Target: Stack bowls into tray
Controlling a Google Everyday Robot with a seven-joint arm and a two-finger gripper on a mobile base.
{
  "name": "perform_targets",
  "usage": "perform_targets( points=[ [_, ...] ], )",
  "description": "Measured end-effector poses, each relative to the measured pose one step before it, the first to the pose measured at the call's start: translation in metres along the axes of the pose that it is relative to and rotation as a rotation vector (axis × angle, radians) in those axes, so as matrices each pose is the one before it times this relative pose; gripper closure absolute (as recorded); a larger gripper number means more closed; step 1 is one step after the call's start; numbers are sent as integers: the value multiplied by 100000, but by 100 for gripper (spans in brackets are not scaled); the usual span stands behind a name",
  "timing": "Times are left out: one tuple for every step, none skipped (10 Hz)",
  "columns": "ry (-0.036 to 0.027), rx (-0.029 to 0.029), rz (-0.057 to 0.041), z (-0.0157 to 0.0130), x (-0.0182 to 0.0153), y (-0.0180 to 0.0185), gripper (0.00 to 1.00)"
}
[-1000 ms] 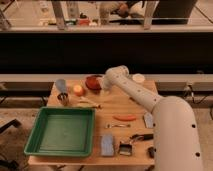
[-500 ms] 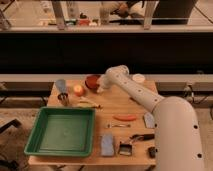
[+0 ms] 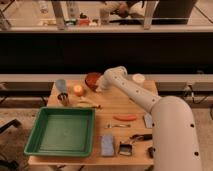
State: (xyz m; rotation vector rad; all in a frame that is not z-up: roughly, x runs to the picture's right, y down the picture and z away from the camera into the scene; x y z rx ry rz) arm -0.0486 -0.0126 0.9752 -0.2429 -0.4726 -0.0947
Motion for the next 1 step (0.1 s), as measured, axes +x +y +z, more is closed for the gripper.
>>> perform_targets(
  points=[
    [-18,24,-71,-13,-29,11,100]
  ],
)
